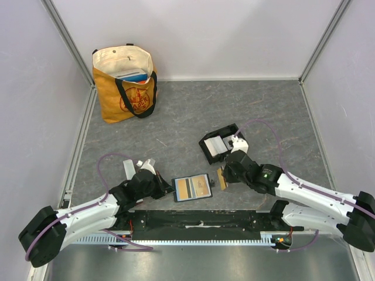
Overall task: Put the credit cards into the card holder
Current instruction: Insert the credit card into the card holder.
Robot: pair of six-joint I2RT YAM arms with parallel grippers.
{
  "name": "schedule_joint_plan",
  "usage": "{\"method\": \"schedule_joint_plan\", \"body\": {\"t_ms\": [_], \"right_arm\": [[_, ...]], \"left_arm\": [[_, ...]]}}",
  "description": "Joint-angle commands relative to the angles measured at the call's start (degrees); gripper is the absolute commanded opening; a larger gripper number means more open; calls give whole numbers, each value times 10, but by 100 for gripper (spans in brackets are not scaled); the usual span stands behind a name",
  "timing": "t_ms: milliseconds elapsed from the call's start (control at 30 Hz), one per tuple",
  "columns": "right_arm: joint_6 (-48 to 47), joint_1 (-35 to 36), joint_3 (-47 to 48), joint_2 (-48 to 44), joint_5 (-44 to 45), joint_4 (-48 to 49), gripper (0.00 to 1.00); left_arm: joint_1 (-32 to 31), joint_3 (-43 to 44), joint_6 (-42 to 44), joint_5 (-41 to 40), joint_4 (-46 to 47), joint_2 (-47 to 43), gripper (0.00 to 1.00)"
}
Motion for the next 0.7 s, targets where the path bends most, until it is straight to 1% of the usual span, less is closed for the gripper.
{"method": "schedule_joint_plan", "body": {"t_ms": [0,100,233,300,400,467,667], "right_arm": [[18,43,50,2,-17,63,0],[35,97,69,45,27,100,0],[63,174,117,114,129,144,0],[68,201,140,156,171,170,0],[80,227,171,212,215,190,0],[85,236,189,246,227,199,0],[83,247,200,290,246,228,0]], "left_arm": [[-2,19,10,9,11,-6,2],[-2,20,11,15,11,-13,2],[-2,21,9,23,8,-29,2],[-3,21,5,25,4,-41,2],[-2,23,1,22,-5,-56,2],[-2,23,-2,22,-9,-61,2],[-3,21,-6,25,-16,-78,2]]}}
